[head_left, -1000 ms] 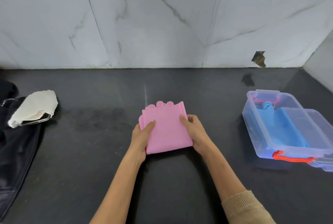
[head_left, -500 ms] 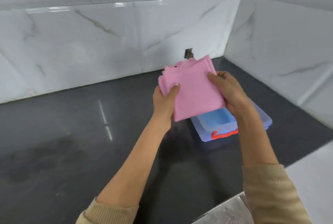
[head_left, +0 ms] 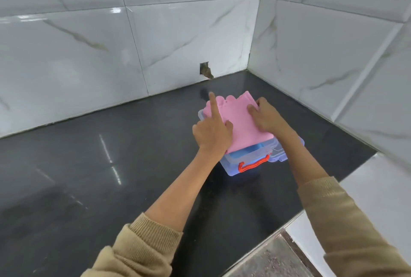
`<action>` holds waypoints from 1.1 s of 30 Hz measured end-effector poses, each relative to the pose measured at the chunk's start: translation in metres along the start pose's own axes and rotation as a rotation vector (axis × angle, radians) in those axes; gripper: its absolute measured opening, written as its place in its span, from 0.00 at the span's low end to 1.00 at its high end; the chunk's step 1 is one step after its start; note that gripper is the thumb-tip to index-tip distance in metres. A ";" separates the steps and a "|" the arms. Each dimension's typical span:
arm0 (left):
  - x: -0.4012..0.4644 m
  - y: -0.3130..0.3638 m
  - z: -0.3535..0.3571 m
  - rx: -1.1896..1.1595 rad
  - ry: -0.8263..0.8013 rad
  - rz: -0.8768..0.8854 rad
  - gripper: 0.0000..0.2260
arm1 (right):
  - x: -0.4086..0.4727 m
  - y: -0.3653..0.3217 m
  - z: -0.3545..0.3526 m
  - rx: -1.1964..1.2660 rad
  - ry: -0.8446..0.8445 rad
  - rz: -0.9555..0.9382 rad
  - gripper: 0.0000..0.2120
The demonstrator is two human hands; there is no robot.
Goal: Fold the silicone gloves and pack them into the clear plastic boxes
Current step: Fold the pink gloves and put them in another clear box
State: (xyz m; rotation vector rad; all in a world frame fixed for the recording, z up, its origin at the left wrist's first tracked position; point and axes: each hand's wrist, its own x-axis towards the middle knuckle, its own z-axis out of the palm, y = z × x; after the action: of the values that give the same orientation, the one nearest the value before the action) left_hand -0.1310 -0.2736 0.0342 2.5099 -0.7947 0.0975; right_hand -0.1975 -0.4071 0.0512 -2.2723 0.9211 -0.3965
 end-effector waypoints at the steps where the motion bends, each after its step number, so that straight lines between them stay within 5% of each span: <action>1: -0.003 0.001 0.002 0.065 -0.001 0.024 0.33 | -0.003 -0.002 0.007 -0.056 0.064 -0.021 0.12; 8: -0.011 0.011 0.012 0.196 -0.063 -0.034 0.31 | -0.024 0.002 0.050 -0.556 0.124 -0.101 0.34; 17: -0.008 0.012 0.015 0.473 -0.196 -0.048 0.26 | -0.023 0.002 0.056 -0.872 0.036 -0.249 0.28; 23: -0.016 0.027 0.016 0.804 -0.350 -0.003 0.25 | -0.016 0.005 0.051 -1.264 -0.150 -0.178 0.37; 27: -0.014 0.030 0.017 0.924 -0.316 -0.108 0.29 | -0.016 0.007 0.047 -1.295 -0.226 -0.140 0.41; 33: -0.003 0.026 0.008 1.100 -0.404 0.020 0.27 | -0.021 0.003 0.047 -1.360 -0.223 -0.122 0.38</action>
State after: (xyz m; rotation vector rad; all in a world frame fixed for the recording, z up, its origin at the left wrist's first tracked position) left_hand -0.1488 -0.2942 0.0380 3.6331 -1.1319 0.0323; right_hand -0.1909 -0.3728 0.0131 -3.4554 1.0809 0.6662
